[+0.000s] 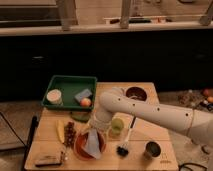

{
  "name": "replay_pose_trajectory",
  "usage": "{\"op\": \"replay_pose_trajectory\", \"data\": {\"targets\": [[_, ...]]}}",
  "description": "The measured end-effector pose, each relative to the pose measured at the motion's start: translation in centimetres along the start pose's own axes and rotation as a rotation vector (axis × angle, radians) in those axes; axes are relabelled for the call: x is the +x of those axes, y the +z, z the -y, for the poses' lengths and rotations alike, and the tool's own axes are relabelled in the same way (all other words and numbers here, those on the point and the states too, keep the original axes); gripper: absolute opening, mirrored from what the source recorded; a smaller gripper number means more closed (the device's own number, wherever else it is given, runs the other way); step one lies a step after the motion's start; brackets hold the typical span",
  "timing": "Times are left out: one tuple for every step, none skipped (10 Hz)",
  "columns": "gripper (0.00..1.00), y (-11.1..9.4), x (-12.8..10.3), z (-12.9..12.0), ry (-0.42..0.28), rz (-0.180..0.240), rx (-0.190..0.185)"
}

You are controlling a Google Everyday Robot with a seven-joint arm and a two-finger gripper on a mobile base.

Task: Place towel in red bowl

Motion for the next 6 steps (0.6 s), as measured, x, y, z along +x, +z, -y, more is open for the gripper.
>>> {"op": "replay_pose_trajectory", "data": {"targets": [[0.8,-0.01,0.04,-0.09,-0.004,0.0,0.002],[0.8,-0.11,0.06,-0.13,-0.01,-0.004,0.009],[0.8,-0.17,0.1,-0.18,-0.013,-0.007,0.012],[0.8,-0.23,0.11,-0.13,-0.017,-0.01,0.015],[0.8,-0.28,0.11,-0.06,-0.024,-0.013,0.018],[0.8,-0.34,0.15,-0.11,-0.027,-0.016,0.02]]}}
